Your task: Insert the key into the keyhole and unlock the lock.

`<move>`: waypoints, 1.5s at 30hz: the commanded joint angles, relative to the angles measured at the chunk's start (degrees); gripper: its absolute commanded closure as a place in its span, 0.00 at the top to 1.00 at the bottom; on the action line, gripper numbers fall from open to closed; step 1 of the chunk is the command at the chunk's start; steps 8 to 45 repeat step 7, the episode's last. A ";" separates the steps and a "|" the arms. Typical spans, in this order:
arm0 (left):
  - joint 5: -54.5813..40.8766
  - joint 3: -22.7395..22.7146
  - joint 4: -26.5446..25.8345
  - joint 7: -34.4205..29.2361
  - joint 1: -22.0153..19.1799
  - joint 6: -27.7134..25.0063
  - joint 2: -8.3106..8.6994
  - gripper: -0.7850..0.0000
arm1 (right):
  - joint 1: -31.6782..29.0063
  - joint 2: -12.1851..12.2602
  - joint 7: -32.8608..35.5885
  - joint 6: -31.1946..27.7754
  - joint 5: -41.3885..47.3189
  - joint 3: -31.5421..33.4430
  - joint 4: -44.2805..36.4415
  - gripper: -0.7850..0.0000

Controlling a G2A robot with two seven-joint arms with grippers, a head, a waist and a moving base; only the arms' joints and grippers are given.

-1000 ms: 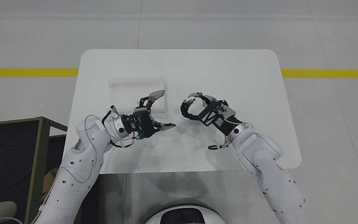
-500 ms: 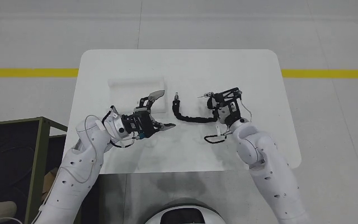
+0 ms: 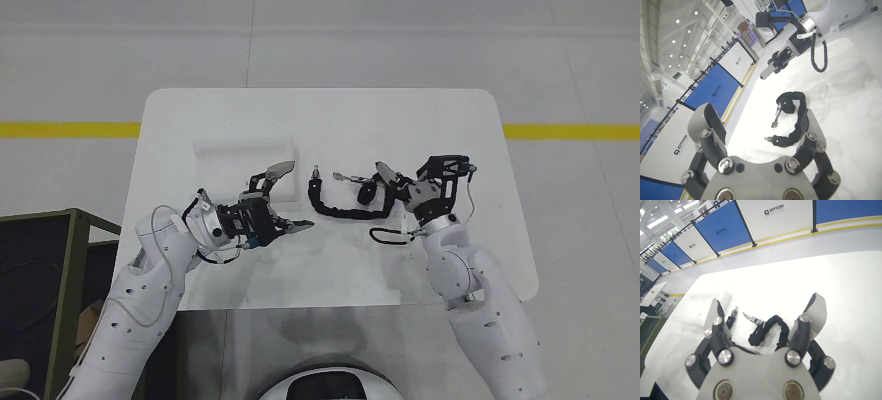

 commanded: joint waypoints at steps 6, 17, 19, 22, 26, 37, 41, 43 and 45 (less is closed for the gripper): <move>0.00 0.00 0.00 0.00 0.00 0.00 0.00 1.00 | 0.03 0.00 0.13 0.05 -0.04 -0.02 0.03 1.00; 0.00 0.00 0.00 0.00 0.00 0.00 0.00 1.00 | 0.03 0.00 0.13 0.05 -0.04 -0.02 0.03 1.00; 0.00 0.00 0.00 0.00 0.00 0.00 0.00 1.00 | 0.03 0.00 0.13 0.05 -0.04 -0.02 0.03 1.00; 0.00 0.00 0.00 0.00 0.00 0.00 0.00 1.00 | 0.03 0.00 0.13 0.05 -0.04 -0.02 0.03 1.00; 0.00 0.00 0.00 0.00 0.00 0.00 0.00 1.00 | 0.03 0.00 0.13 0.05 -0.04 -0.02 0.03 1.00; 0.00 0.00 0.00 0.00 0.00 0.00 0.00 1.00 | 0.03 0.00 0.13 0.05 -0.04 -0.02 0.03 1.00; 0.00 0.00 0.00 0.00 0.00 0.00 0.00 1.00 | 0.03 0.00 0.13 0.05 -0.04 -0.02 0.03 1.00; 0.00 0.00 0.00 0.00 0.00 0.00 0.00 1.00 | 0.03 0.00 0.13 0.05 -0.04 -0.02 0.03 1.00; 0.00 0.00 0.00 0.00 0.00 0.00 0.00 1.00 | 0.03 0.00 0.13 0.05 -0.04 -0.02 0.03 1.00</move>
